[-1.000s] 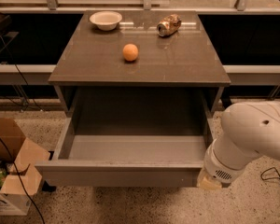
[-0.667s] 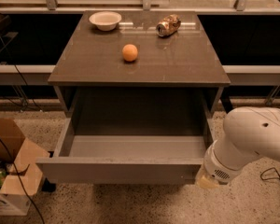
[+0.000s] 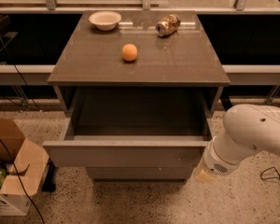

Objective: Close top drawer

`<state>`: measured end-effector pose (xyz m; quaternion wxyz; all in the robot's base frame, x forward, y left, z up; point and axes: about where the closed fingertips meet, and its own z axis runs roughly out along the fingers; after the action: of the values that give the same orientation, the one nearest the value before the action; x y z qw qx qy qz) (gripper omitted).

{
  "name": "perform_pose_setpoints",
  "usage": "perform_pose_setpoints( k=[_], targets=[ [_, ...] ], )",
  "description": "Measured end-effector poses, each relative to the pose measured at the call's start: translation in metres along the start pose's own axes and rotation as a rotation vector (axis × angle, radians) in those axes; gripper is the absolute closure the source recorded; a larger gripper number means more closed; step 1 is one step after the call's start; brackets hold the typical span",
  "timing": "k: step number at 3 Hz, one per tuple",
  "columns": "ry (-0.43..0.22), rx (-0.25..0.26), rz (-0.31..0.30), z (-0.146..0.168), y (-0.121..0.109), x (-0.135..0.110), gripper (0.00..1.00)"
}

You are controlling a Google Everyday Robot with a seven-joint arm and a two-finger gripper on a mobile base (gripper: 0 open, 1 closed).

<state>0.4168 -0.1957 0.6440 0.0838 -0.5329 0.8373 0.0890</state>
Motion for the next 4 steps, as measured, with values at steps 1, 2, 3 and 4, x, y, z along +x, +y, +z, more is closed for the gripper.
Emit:
perform_pose_setpoints(
  k=[1, 2, 3, 4],
  targets=[
    [0.0, 0.0, 0.0, 0.0, 0.0, 0.0, 1.0],
    [0.003, 0.029, 0.037, 0.003, -0.001, 0.002, 1.0],
    [-0.024, 0.1, 0.034, 0.008, -0.021, -0.015, 1.0],
    [-0.081, 0.166, 0.018, 0.01, -0.051, -0.035, 1.0]
  ],
)
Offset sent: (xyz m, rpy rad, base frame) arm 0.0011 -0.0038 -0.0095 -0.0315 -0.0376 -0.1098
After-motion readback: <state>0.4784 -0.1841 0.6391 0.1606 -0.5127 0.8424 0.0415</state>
